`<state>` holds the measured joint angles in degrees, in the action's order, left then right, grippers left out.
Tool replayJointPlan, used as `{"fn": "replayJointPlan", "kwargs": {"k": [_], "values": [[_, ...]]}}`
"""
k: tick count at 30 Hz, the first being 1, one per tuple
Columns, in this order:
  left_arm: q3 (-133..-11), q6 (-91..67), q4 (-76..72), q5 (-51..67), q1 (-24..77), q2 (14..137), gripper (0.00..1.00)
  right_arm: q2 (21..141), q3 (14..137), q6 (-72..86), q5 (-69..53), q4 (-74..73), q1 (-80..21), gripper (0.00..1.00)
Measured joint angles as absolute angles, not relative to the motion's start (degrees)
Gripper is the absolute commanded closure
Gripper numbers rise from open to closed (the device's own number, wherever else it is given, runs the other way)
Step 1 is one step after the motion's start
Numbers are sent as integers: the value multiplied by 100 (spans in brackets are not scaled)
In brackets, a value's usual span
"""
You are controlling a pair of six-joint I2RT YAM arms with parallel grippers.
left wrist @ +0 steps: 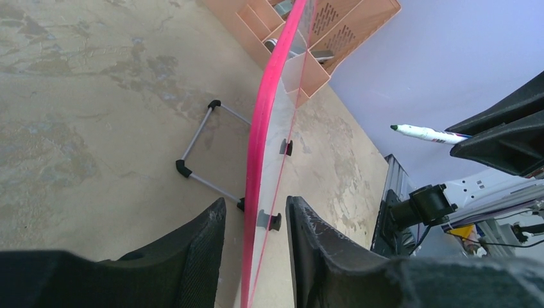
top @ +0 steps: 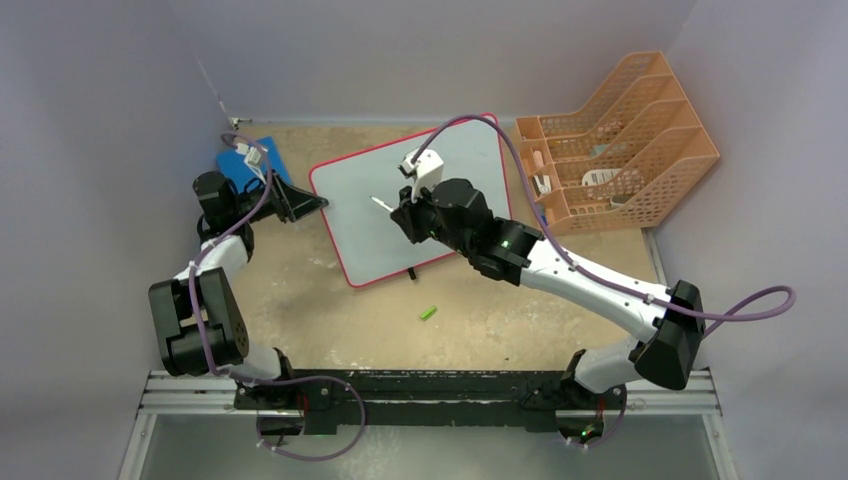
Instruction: Write a sentence on the whiteboard
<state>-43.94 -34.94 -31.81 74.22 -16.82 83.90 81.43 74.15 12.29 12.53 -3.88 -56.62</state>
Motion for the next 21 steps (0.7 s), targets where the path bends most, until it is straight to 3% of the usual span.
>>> {"fn": "replayJointPlan", "kwargs": {"k": [17,21], "values": [[-4394,-3310,-3293,7505,-1629,8532,100,8232,7424,1190,1260,-285,-5675,100],[-4394,-3183,-3288,7529,-1619,8532,100,8232,7424,1192,1302,-283,-5701,100]]}}
